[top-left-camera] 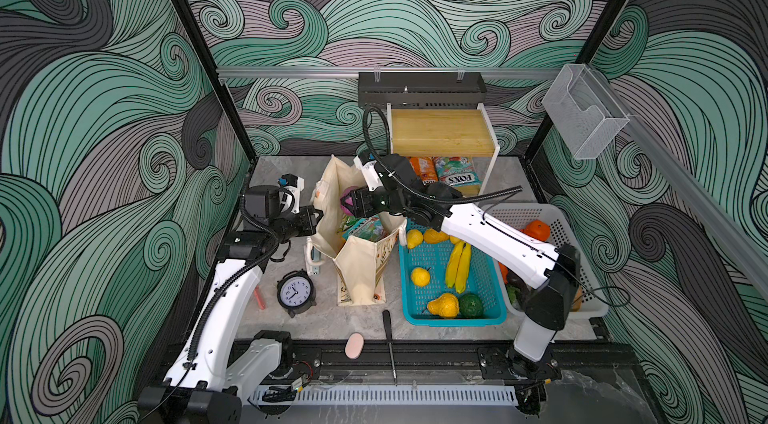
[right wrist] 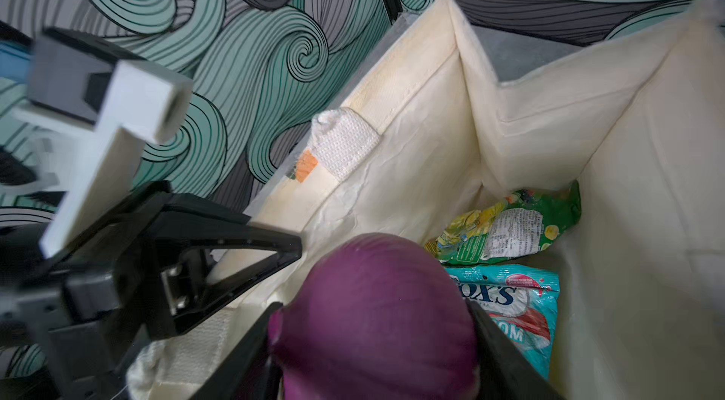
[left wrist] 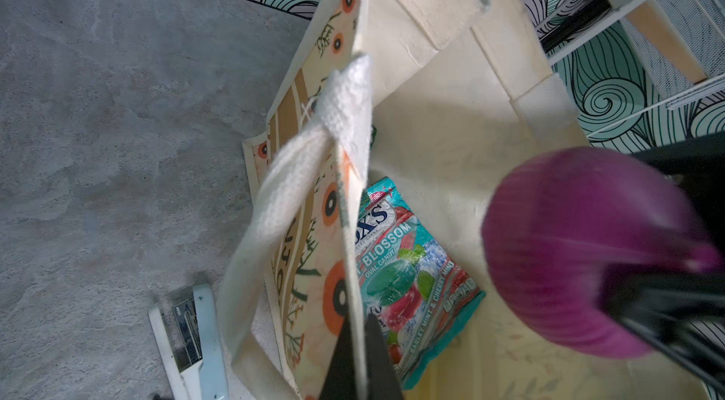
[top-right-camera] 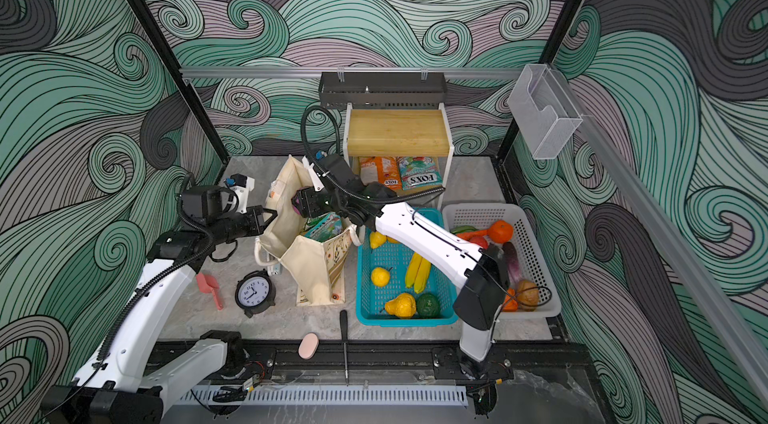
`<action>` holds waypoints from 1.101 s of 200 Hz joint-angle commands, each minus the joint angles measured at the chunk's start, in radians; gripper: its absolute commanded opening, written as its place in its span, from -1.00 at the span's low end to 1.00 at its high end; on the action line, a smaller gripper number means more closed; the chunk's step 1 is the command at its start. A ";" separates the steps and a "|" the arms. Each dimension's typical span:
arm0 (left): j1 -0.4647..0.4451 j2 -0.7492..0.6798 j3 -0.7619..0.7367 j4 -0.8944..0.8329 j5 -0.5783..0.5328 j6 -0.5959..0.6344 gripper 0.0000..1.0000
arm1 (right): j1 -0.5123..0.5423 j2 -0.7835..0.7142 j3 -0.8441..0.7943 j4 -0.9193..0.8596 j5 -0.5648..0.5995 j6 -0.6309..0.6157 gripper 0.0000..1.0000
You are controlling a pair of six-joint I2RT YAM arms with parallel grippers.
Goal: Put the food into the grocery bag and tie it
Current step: 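Lift the purple onion and carry it into the tote bag, then lower the purple onion into the tote bag and open the right gripper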
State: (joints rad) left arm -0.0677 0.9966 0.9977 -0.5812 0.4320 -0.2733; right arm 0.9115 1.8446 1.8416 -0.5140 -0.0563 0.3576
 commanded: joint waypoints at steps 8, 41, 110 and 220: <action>0.003 -0.021 -0.005 0.005 0.030 -0.001 -1.00 | -0.001 0.097 0.076 -0.099 0.099 -0.063 -0.18; 0.001 -0.021 -0.004 0.006 0.032 -0.004 -1.00 | -0.005 0.181 0.113 -0.107 0.113 -0.074 -0.18; 0.002 -0.021 -0.005 0.009 0.035 -0.004 -1.00 | -0.013 0.324 0.189 -0.128 0.204 -0.088 -0.18; 0.002 -0.023 -0.005 0.007 0.035 -0.002 -1.00 | -0.013 0.435 0.191 -0.128 0.225 -0.080 -0.03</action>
State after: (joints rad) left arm -0.0673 0.9962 0.9977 -0.5789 0.4385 -0.2745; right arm 0.9058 2.2341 2.0304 -0.6037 0.1387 0.2764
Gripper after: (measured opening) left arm 0.048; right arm 0.652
